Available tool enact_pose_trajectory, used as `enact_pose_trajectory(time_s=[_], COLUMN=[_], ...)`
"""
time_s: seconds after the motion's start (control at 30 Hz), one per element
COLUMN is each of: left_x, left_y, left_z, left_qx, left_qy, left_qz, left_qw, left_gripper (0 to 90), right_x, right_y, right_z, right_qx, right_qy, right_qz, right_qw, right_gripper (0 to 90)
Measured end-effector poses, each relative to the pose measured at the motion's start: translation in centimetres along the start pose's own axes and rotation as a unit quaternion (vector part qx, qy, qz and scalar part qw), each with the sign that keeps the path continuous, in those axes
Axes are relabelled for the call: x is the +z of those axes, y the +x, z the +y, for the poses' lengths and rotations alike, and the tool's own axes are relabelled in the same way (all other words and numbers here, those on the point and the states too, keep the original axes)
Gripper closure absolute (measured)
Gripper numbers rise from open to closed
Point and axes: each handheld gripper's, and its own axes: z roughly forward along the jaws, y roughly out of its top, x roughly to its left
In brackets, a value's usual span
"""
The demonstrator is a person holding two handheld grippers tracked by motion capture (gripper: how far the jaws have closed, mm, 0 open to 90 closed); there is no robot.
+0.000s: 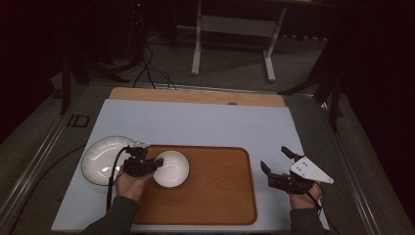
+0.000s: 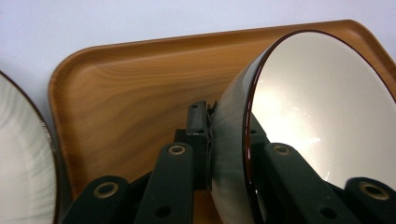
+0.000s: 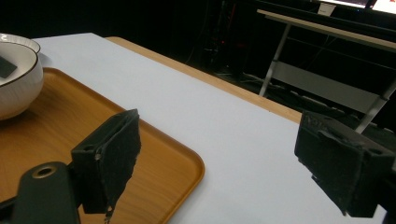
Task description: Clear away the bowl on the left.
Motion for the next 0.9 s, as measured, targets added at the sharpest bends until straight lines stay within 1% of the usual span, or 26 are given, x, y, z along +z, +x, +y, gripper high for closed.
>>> enact_pose_trajectory(time_s=[0.27, 0.47, 0.67, 0.83, 0.87, 0.9], left_x=[0.6, 1.0, 1.7, 2.2, 2.5, 2.5], left_y=[-0.6, -1.0, -1.7, -2.2, -2.4, -2.4], left_z=[-0.1, -0.2, -0.3, -0.5, -0.6, -0.6], left_qx=[0.005, 0.009, 0.015, 0.010, 0.009, 0.009], left_qy=[0.005, 0.006, 0.016, 0.019, 0.020, 0.020], left_qz=[-0.004, -0.013, -0.022, -0.040, -0.047, -0.047], left_qw=[1.0000, 0.9999, 0.9995, 0.9990, 0.9987, 0.9987], left_gripper=[80.7, 80.8, 80.7, 80.7, 80.7, 80.7], right_x=[0.0, 0.0, 0.0, 0.0, 0.0, 0.0], right_y=[0.0, 0.0, 0.0, 0.0, -0.1, -0.1], right_z=[0.0, 0.0, 0.0, 0.0, 0.0, 0.0], right_qx=[0.000, 0.000, 0.000, 0.000, 0.000, 0.000], right_qy=[-0.001, -0.001, -0.001, -0.001, -0.001, -0.001], right_qz=[0.000, 0.000, -0.001, -0.001, -0.001, -0.001], right_qw=[1.0000, 1.0000, 1.0000, 1.0000, 1.0000, 1.0000], right_gripper=[13.8, 13.8, 13.8, 13.8, 13.8, 13.8])
